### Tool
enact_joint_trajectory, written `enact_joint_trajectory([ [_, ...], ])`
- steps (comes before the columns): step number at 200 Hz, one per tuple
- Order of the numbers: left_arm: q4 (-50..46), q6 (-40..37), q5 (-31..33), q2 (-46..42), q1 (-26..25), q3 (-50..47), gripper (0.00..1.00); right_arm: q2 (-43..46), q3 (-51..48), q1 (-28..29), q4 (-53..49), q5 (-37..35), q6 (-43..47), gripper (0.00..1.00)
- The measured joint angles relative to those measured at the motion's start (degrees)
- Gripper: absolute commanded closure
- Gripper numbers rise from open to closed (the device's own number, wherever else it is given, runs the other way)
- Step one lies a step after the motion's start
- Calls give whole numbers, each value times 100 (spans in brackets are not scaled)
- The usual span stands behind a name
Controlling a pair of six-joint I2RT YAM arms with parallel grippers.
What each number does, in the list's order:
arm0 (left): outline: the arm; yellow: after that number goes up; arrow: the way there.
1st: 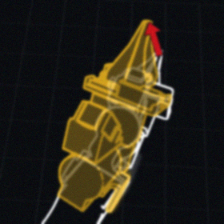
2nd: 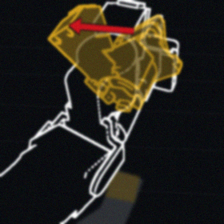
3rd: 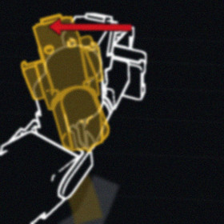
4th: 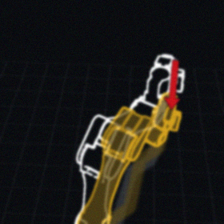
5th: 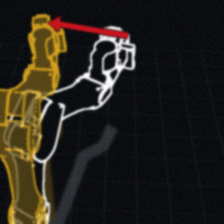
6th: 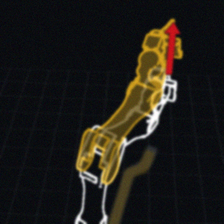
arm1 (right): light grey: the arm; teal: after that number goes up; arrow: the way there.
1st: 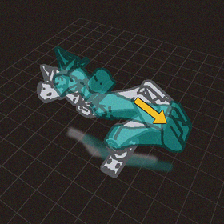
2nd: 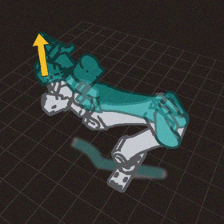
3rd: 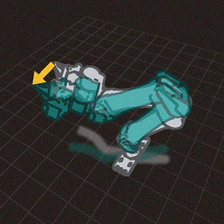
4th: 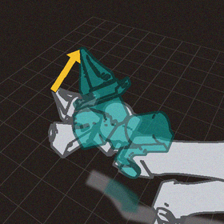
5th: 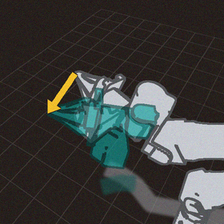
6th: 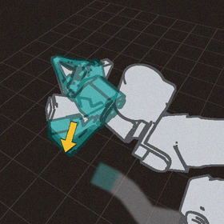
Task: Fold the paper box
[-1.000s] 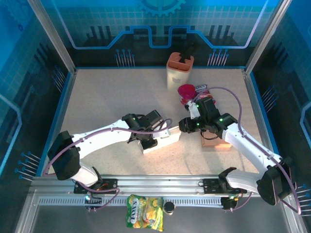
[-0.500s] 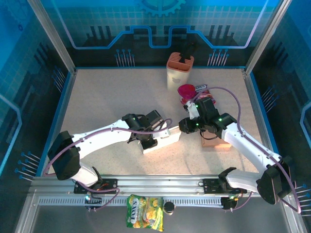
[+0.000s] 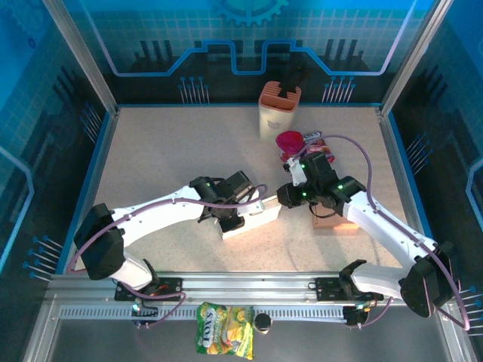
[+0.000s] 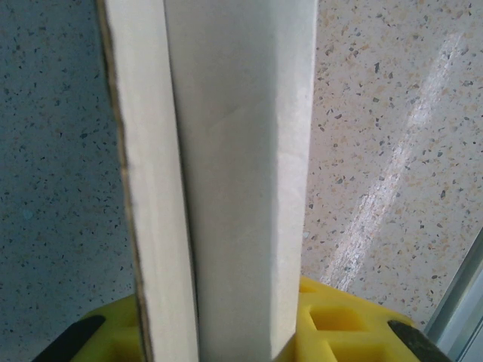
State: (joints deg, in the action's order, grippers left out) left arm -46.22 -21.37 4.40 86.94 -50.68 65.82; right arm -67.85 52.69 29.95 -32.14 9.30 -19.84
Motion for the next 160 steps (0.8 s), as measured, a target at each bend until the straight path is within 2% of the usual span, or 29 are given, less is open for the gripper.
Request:
enact_joint_trajectory([
  [70,0,0,0,0,0,0,75,-31,42,184,2,-315,44,81],
  [98,0,2,-2,0,0,0,75,-24,48,273,4,-461,37,88],
  [160,0,2,0,0,0,0,75,57,46,520,-35,-890,31,93],
])
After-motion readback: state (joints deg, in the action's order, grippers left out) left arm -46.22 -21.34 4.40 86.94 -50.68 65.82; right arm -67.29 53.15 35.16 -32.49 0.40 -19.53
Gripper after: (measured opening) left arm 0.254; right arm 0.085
